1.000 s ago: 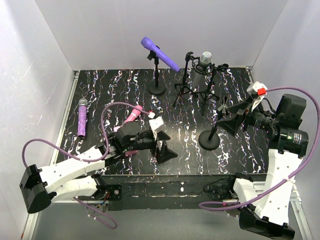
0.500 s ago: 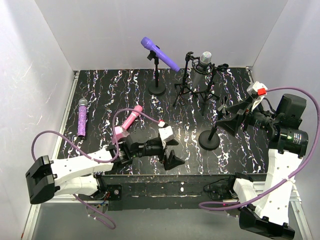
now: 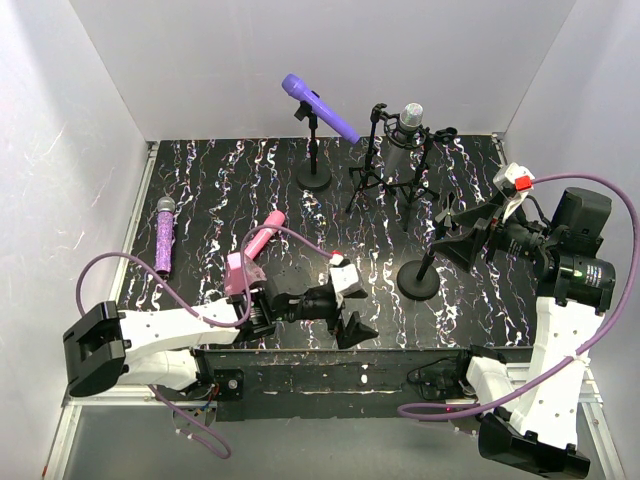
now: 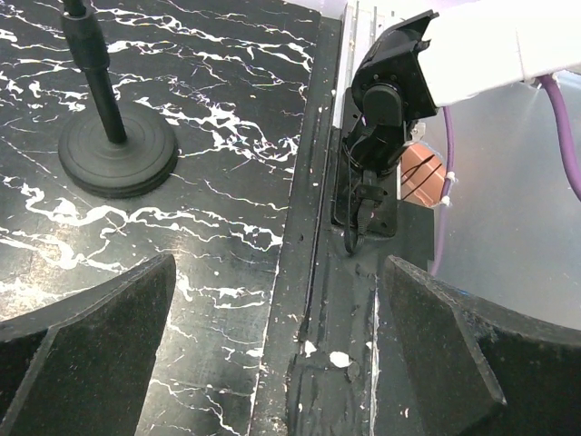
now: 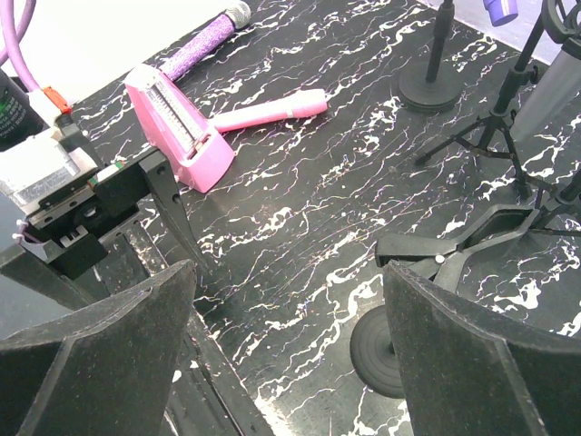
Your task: Attach the microphones to the stand
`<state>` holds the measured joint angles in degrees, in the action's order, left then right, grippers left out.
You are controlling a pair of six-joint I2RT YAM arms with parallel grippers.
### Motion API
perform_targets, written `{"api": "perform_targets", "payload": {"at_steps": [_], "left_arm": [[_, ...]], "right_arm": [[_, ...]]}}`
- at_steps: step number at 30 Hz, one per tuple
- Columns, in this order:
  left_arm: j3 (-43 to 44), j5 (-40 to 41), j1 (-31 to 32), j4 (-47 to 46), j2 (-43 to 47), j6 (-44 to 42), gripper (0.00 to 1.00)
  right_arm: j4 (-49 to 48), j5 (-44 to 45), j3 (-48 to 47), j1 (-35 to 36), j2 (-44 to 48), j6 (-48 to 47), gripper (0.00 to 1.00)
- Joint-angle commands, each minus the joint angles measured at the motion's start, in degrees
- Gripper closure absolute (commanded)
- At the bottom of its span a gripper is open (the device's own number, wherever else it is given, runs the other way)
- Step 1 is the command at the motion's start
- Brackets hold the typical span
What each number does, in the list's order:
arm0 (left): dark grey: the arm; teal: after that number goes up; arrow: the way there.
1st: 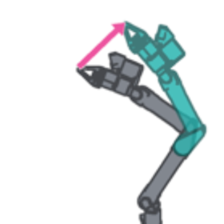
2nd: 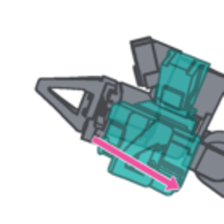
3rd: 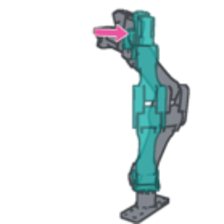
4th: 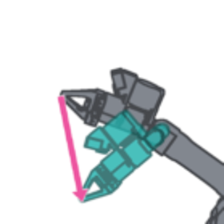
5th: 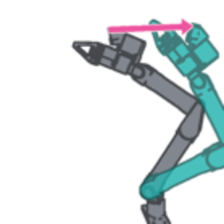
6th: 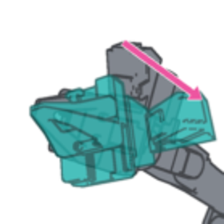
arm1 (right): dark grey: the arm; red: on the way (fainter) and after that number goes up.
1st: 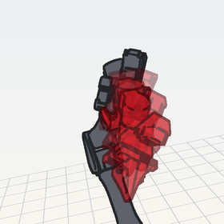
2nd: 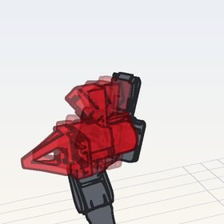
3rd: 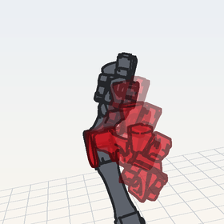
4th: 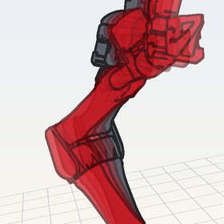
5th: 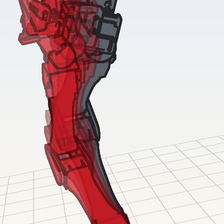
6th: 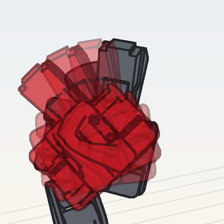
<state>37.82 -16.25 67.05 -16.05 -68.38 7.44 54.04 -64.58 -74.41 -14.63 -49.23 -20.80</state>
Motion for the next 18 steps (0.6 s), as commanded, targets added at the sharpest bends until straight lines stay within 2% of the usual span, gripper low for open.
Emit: {"api": "perform_targets", "payload": {"at_steps": [1,6,10,18], "left_arm": [[-0.7,1.3,1.1,-2.9,-0.7,-1.9,0.02],[-1.2,1.4,2.1,-4.7,-2.8,-2.9,0.02],[-3.5,1.8,3.4,-10.9,-3.8,-5.2,0.02],[-3.9,3.3,4.7,-15.5,-8.8,-9.5,0.02]], "right_arm": [[-1.3,-1.3,0.0,-0.3,-0.1,0.5,0.10],[-1.3,-1.4,0.0,-0.3,-0.2,0.5,0.10],[-1.3,-1.4,0.0,-0.3,-0.3,0.4,0.09],[-1.4,-1.5,0.3,-0.3,-0.2,0.1,0.10]]}}
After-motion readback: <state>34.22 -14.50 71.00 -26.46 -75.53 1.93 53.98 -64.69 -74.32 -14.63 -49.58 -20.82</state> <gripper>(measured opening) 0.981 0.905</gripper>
